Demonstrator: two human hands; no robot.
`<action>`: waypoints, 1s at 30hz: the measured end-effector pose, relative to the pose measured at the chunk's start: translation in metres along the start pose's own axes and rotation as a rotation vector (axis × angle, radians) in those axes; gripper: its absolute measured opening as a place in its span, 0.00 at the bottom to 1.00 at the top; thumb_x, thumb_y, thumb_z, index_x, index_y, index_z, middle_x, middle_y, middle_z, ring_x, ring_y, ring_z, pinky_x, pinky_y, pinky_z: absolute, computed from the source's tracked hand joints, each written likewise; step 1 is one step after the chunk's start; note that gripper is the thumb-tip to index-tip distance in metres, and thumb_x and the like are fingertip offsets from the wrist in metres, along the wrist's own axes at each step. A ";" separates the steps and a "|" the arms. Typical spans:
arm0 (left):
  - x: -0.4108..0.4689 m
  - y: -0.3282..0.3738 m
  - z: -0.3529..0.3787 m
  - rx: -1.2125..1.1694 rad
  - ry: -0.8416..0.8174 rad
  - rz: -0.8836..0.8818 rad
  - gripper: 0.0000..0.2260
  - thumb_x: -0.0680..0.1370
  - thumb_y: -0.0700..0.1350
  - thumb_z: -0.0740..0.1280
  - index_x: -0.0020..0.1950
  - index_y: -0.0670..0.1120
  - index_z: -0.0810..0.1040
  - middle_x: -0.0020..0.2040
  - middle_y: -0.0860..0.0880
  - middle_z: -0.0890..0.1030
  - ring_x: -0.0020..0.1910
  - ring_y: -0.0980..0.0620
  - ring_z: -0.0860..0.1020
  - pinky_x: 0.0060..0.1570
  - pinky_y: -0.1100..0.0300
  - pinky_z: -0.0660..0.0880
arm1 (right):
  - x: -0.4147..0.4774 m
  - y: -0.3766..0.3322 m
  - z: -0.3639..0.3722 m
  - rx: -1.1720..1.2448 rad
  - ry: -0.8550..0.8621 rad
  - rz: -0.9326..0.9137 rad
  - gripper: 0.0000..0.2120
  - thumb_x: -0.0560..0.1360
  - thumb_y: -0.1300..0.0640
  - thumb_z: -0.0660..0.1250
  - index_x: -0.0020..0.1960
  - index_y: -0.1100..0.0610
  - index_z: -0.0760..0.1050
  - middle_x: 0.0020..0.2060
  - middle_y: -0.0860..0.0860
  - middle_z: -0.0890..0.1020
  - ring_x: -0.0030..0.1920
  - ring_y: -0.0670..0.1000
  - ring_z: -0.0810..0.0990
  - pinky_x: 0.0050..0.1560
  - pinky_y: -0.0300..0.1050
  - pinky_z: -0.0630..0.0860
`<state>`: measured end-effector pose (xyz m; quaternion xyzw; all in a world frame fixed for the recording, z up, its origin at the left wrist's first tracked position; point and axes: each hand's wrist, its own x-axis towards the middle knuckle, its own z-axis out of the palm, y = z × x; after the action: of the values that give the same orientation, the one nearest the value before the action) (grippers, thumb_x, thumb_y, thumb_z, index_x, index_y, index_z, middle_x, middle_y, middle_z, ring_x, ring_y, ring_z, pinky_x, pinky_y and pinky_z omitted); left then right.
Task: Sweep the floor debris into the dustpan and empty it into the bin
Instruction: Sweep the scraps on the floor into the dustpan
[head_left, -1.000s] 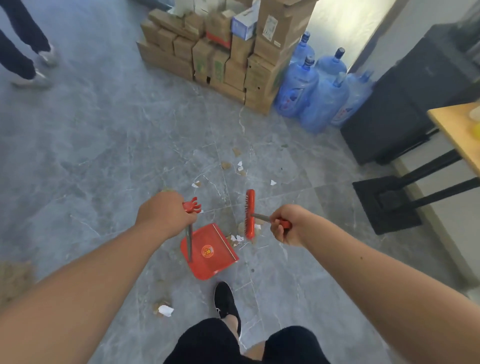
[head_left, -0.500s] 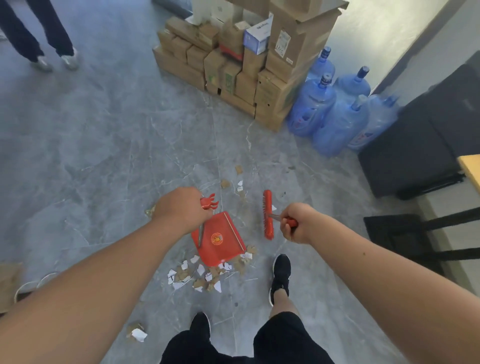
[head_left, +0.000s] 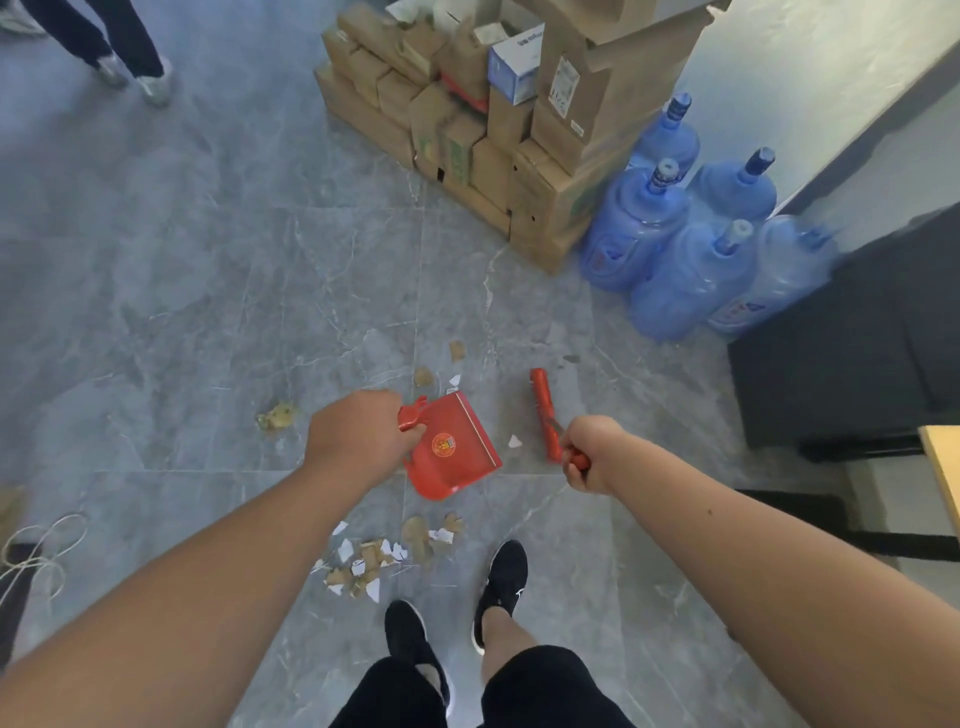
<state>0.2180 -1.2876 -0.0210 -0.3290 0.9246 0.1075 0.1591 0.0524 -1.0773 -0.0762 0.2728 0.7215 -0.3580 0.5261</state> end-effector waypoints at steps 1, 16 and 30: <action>0.004 0.007 0.000 -0.002 -0.004 -0.009 0.18 0.76 0.64 0.63 0.41 0.50 0.76 0.37 0.52 0.78 0.40 0.48 0.79 0.39 0.56 0.77 | 0.006 -0.005 -0.004 -0.009 0.006 0.008 0.10 0.76 0.64 0.53 0.39 0.56 0.67 0.22 0.51 0.66 0.21 0.47 0.62 0.20 0.32 0.65; -0.013 -0.001 0.031 -0.122 -0.019 -0.169 0.20 0.76 0.61 0.65 0.32 0.52 0.64 0.32 0.54 0.71 0.36 0.49 0.74 0.36 0.58 0.67 | 0.039 0.002 0.052 -0.194 -0.099 0.035 0.09 0.77 0.65 0.52 0.41 0.56 0.66 0.25 0.52 0.67 0.20 0.46 0.64 0.20 0.31 0.66; -0.118 -0.104 0.056 -0.173 -0.030 -0.317 0.20 0.77 0.61 0.64 0.33 0.52 0.63 0.32 0.55 0.70 0.40 0.48 0.77 0.38 0.57 0.70 | -0.013 0.079 0.160 -0.318 -0.117 -0.005 0.11 0.78 0.67 0.54 0.55 0.57 0.71 0.28 0.51 0.66 0.24 0.46 0.61 0.23 0.31 0.62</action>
<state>0.3834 -1.2820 -0.0392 -0.4813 0.8461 0.1650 0.1591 0.2075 -1.1591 -0.1125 0.1631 0.7377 -0.2559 0.6031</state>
